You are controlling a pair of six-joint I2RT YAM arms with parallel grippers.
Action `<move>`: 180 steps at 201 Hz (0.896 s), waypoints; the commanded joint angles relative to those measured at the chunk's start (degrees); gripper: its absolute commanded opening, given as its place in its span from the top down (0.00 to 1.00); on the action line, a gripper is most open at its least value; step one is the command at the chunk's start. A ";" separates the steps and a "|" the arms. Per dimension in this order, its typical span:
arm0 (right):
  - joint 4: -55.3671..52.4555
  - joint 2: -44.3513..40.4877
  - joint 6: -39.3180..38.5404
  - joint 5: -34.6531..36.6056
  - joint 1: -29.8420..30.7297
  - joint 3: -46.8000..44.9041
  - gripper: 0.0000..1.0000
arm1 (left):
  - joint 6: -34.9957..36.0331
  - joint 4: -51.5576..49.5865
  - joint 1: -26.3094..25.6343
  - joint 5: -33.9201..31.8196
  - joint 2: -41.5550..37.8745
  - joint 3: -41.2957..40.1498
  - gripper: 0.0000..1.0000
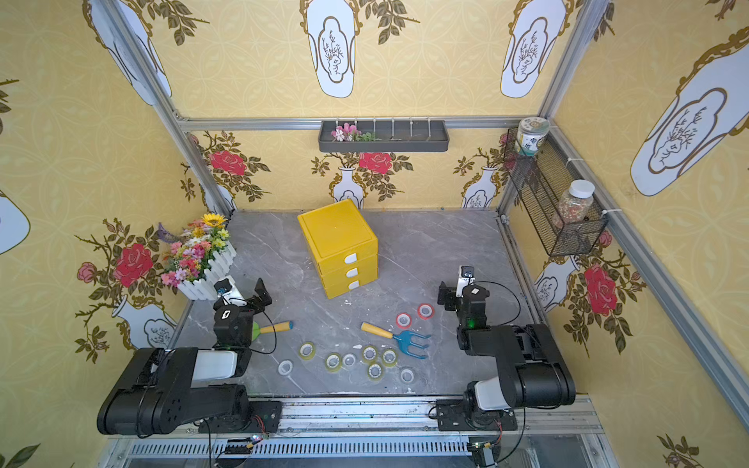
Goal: Place the transparent tape into the drawer according to color
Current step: Open the drawer in the storage box.
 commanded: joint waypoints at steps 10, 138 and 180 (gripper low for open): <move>1.61 -0.17 -0.30 0.32 0.07 0.12 0.03 | 0.26 2.20 0.09 0.04 -0.06 -0.23 0.00; 1.72 -0.17 -0.29 0.33 0.04 0.04 0.03 | 0.32 2.28 0.06 0.11 0.08 -0.12 0.00; 1.66 -0.17 -0.03 -0.28 -0.01 0.13 0.03 | 0.26 2.31 0.11 0.12 0.08 -0.22 0.00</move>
